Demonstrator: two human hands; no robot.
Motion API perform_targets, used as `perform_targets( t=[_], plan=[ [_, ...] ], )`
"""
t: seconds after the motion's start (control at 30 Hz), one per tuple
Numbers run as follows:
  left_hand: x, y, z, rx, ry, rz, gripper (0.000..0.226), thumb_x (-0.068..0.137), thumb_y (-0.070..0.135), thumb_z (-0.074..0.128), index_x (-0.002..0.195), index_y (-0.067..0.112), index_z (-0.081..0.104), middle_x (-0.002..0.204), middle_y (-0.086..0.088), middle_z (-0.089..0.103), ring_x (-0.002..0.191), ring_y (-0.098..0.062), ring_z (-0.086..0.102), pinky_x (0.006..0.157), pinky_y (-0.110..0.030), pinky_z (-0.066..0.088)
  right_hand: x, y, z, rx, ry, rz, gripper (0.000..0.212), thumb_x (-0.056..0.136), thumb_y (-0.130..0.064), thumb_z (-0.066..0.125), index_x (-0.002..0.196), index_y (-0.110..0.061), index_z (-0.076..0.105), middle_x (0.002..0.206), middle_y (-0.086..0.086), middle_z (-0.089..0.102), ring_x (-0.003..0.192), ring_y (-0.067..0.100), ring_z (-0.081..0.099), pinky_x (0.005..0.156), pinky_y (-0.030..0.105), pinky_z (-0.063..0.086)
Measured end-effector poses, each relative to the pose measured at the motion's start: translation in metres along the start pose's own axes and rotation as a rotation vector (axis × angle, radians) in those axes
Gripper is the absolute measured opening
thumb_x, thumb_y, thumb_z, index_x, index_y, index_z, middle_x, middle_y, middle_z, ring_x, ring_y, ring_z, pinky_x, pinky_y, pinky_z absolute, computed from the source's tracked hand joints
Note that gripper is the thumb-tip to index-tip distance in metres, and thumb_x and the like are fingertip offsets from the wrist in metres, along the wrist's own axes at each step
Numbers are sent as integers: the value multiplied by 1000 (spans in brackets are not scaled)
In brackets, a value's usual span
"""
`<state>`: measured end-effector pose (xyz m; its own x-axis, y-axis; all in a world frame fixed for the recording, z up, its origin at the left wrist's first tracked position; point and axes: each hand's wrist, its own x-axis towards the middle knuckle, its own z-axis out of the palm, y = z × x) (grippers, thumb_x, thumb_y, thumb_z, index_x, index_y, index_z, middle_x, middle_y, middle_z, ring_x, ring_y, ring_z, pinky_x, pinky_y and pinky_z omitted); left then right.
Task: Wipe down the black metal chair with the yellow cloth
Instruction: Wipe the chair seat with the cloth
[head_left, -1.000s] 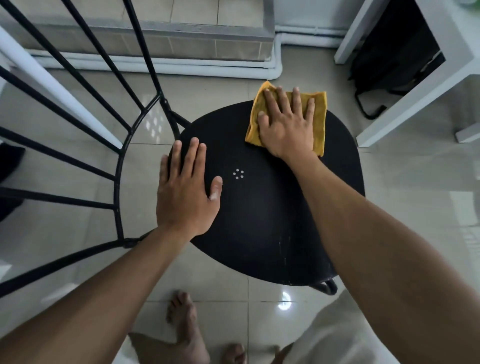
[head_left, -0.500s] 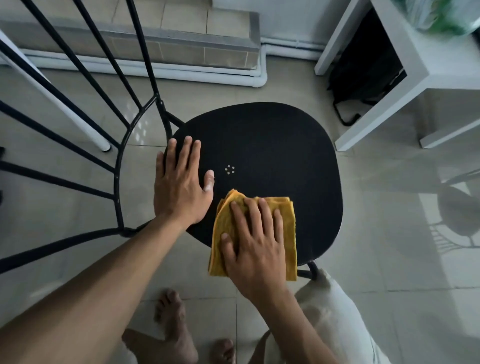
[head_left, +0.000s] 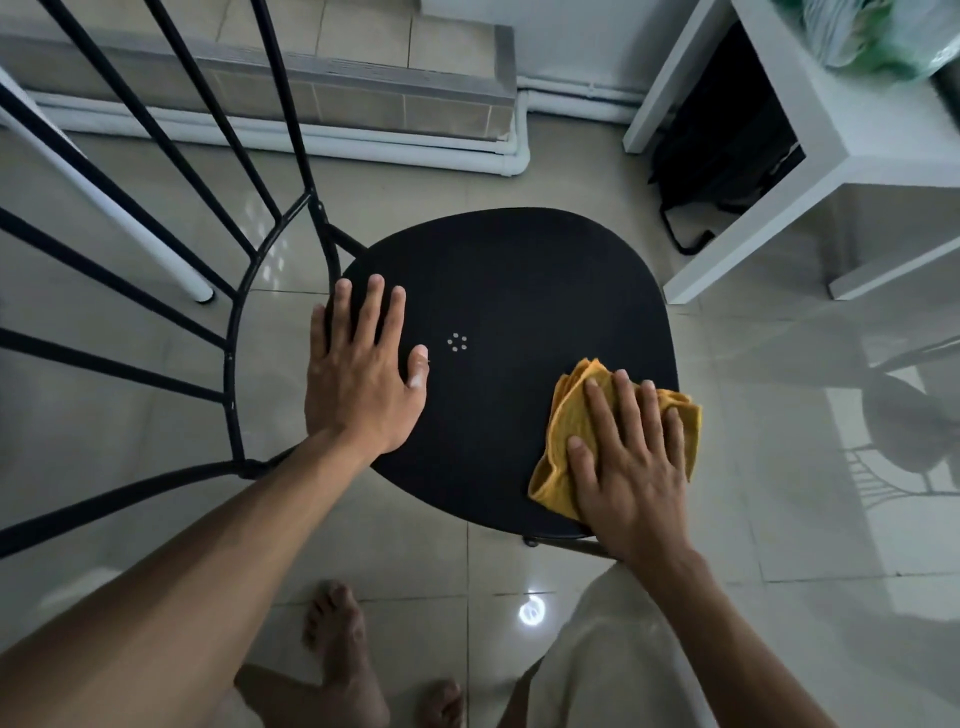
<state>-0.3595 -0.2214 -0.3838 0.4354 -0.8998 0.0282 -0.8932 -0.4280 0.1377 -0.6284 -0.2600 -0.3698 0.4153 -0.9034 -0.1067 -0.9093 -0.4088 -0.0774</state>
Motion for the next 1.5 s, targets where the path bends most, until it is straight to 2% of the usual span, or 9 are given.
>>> perform_targets(
  t=[0.07,0.33,0.47,0.67,0.9,1.1,1.23,1.37,1.5],
  plan=[
    [-1,1,1,4,3,0,66,96,49,26,154,20,13,162,-5,8,149,-29,1,120,-49,6,-3,-17,2,-8,1,27,64,98,-54,16,154,-25,8,163,2,2,149,26,-6,119,54,5],
    [0,0,0,-8,4,15,66,96,48,27,154,19,14,162,-5,9,149,-28,1,120,-49,6,-12,-79,-2,65,-86,-106,67,98,-60,5,154,-24,-6,161,5,-16,146,29,-22,117,58,-3],
    [0,-1,1,-10,-4,21,66,97,48,28,154,19,14,162,-5,8,149,-28,0,120,-49,6,-26,-58,2,59,-72,-148,64,99,-58,13,154,-29,-1,162,-1,-8,148,23,-15,119,54,5],
    [0,-2,-2,-24,-3,15,67,94,50,20,154,19,15,162,-4,9,150,-27,1,121,-47,5,-16,-15,2,67,-10,-28,67,96,-61,20,154,-31,6,162,-7,1,149,18,-7,121,49,6],
    [0,-2,-3,8,-25,23,68,94,51,17,155,19,11,163,-3,6,150,-26,-1,120,-47,7,56,5,-2,74,20,74,68,95,-63,18,153,-34,2,163,-7,-2,149,19,-9,120,50,-1],
    [-1,0,-3,25,-26,25,68,95,50,18,154,18,13,163,-4,7,150,-27,-1,120,-48,8,132,6,-8,94,71,89,67,94,-60,18,153,-31,6,163,-4,0,149,21,-8,119,53,-2],
    [1,0,-3,47,-36,40,69,95,51,19,154,16,12,163,-6,7,149,-29,-1,120,-49,9,181,-3,-13,97,78,108,69,92,-59,18,153,-28,9,162,-2,6,149,25,0,117,58,5],
    [1,-1,-4,67,-42,45,69,95,51,20,154,15,13,162,-7,8,149,-30,0,119,-50,10,215,-22,-20,87,106,177,68,88,-55,17,148,-23,22,150,5,32,138,33,27,107,62,20],
    [3,1,-5,77,-55,45,69,95,50,18,154,16,13,162,-7,8,149,-31,0,119,-51,12,237,-51,-26,70,91,184,64,87,-51,17,135,-17,40,137,10,46,127,38,38,105,65,19]
  ],
)
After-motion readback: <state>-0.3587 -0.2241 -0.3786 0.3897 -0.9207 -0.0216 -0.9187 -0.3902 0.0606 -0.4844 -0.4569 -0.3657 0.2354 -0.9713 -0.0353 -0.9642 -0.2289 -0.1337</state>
